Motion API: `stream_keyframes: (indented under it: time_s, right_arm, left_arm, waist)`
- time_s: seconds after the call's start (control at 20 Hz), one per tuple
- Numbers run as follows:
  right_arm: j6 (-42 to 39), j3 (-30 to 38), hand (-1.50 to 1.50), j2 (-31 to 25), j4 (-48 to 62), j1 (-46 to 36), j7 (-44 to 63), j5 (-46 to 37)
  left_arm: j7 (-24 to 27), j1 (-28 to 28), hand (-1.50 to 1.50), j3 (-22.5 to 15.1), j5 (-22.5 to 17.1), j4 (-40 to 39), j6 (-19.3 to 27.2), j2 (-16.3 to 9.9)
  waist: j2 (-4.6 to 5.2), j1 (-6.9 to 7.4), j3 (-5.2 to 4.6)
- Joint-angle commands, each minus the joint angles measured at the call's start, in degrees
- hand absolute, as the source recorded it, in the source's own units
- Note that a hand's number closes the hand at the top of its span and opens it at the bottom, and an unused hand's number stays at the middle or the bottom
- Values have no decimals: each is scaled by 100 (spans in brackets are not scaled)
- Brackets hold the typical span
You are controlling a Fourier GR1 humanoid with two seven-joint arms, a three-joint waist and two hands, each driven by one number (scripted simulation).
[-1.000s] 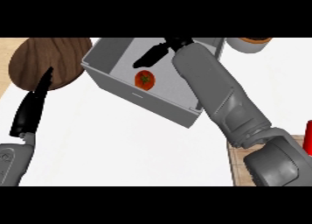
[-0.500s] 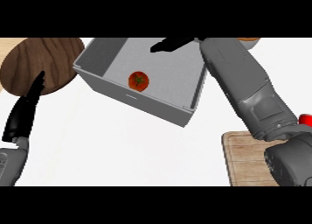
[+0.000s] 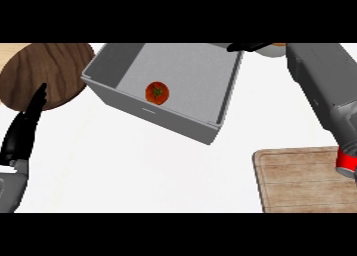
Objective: Pick the tomato from the cutting board and place it in the cardboard box
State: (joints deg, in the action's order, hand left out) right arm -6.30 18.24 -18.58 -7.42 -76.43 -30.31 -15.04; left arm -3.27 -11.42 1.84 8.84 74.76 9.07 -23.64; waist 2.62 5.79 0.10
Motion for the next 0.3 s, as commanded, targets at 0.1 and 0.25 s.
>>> stream_keyframes:
  time_s: [0.1, 0.25]
  right_arm:
    - [-881, -100, -150, -816, 89, 350, -284, -132]
    - [-1093, -297, -150, -951, 82, 407, -439, -341]
  left_arm:
    - [83, 201, 0, -18, -26, 120, -70, 15]
    - [-117, -135, 0, -56, 73, 25, -16, 34]
  waist:
    - [8, 22, 8]
    - [57, -13, 12]
